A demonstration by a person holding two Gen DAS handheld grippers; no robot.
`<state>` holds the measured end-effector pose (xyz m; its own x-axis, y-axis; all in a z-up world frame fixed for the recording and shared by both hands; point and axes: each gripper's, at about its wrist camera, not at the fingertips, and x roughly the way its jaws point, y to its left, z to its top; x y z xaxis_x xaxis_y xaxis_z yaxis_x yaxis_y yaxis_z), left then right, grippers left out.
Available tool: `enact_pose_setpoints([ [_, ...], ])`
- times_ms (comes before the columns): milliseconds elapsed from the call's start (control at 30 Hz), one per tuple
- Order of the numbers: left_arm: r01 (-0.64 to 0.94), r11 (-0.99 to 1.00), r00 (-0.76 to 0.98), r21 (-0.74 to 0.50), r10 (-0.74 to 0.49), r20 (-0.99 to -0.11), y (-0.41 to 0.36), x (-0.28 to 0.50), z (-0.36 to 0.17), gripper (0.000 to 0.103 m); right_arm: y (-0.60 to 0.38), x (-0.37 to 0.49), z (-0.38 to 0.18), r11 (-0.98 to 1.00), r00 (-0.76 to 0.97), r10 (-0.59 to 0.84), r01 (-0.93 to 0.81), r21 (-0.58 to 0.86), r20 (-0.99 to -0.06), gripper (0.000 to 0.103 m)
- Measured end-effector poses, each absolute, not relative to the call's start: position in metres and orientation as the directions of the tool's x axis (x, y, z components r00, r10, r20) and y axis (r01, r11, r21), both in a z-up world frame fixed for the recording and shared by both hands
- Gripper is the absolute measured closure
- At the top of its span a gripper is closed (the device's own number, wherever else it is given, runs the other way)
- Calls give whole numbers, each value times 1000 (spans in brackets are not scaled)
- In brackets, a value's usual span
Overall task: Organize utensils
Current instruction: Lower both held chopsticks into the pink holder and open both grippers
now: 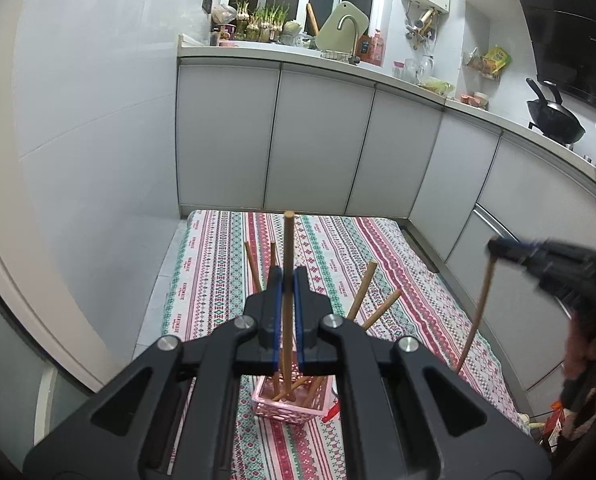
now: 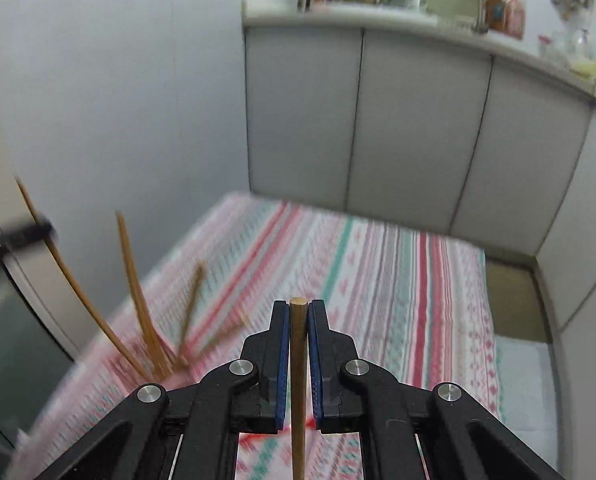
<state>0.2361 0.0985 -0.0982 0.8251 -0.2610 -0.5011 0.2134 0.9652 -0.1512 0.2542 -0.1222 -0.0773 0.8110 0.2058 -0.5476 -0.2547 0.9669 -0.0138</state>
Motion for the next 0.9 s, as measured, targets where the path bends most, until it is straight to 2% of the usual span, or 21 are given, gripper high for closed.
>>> enact_pose_setpoints([
  [200,206,969,817,-139,-249,-521,98,241,-104,97,-118,242,-35,954,857,300,-269,133,-419,96],
  [400,221,966,801,-130,-257,-541,96,247,-109,97,-111,242,-20,928,881,349,-276,251,-320,96],
  [667,258,962,786,-94,-265,-559,91,254,-117,97,-95,271,-44,907,888,358,-257,333,-290,96],
  [900,259,960,775,-107,-273,-570,97,261,-123,97,-84,294,-80,905,874,358,-238,353,-328,96],
])
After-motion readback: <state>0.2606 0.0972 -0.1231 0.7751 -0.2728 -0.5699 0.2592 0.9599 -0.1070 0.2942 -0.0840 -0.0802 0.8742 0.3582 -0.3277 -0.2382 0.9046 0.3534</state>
